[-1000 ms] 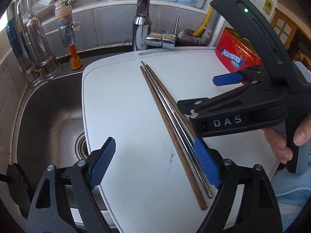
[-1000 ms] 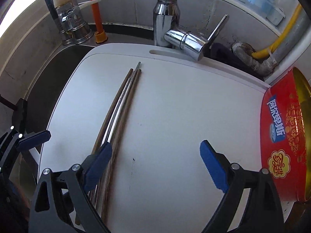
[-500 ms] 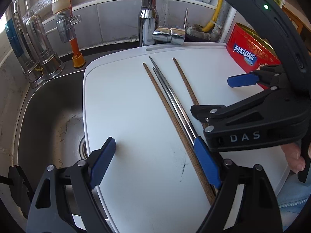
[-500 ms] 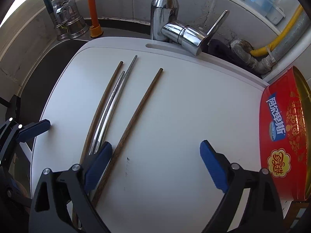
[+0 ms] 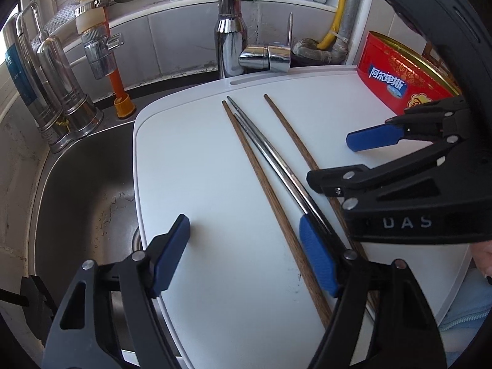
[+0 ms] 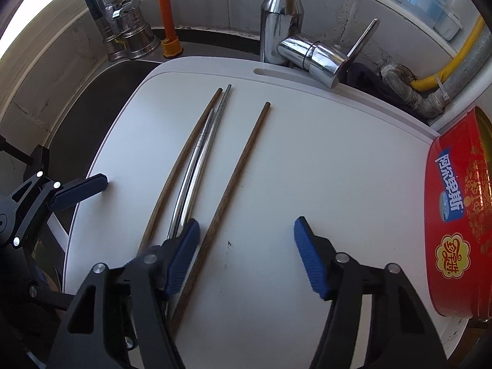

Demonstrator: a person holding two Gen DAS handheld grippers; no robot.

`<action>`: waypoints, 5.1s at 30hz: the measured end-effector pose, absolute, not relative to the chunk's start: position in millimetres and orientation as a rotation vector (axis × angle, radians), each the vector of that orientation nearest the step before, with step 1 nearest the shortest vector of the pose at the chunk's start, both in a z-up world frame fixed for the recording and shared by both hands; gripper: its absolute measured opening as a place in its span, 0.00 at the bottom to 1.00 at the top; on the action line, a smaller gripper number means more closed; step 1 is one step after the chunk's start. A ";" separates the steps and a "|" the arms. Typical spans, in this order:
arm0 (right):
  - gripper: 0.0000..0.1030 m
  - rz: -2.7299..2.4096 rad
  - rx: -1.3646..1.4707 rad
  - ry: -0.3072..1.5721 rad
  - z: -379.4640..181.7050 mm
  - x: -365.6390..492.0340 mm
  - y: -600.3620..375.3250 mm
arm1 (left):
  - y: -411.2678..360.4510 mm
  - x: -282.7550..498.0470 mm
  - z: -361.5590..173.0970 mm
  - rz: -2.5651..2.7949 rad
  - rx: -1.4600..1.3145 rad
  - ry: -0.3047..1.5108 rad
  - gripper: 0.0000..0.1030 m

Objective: Organize utensils
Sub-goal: 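Grasp a wooden chopstick with the left tool while the right tool grasps another wooden chopstick, then carry the wooden chopstick with the left tool while the right tool carries its chopstick over the tin, then open the left tool to drop its chopstick while the right tool drops its chopstick into the tin, then move both open tools back over the two steel chopsticks on the board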

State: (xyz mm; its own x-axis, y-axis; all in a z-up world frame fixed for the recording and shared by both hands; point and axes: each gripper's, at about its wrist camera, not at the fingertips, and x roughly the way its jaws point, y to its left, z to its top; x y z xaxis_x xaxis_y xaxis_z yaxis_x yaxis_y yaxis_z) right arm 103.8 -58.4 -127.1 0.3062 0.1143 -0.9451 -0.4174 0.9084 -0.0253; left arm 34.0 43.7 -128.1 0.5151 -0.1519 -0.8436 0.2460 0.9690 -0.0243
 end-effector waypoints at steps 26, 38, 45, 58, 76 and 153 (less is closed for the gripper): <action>0.06 0.309 -0.093 1.240 -116.5 85.0 -96.4 | 53.5 33.6 -120.5 -0.251 -0.123 1.042 0.06; 0.06 0.259 0.018 1.027 -42.5 31.7 -132.0 | 56.4 13.3 -74.9 -0.322 -0.150 0.938 0.06; 0.06 0.142 0.072 0.929 -12.9 3.8 -162.7 | 49.6 7.5 -42.4 -0.426 -0.135 0.846 0.06; 0.06 0.126 0.200 0.818 7.2 -19.3 -243.9 | -13.9 -2.3 -2.7 -0.452 -0.053 0.800 0.06; 0.06 0.341 0.282 0.743 36.9 49.8 -428.8 | -148.9 14.1 20.7 -0.266 -0.263 0.839 0.06; 0.90 0.171 0.227 0.840 0.7 93.3 -412.4 | -206.2 62.4 -20.5 -0.227 -0.018 0.843 0.77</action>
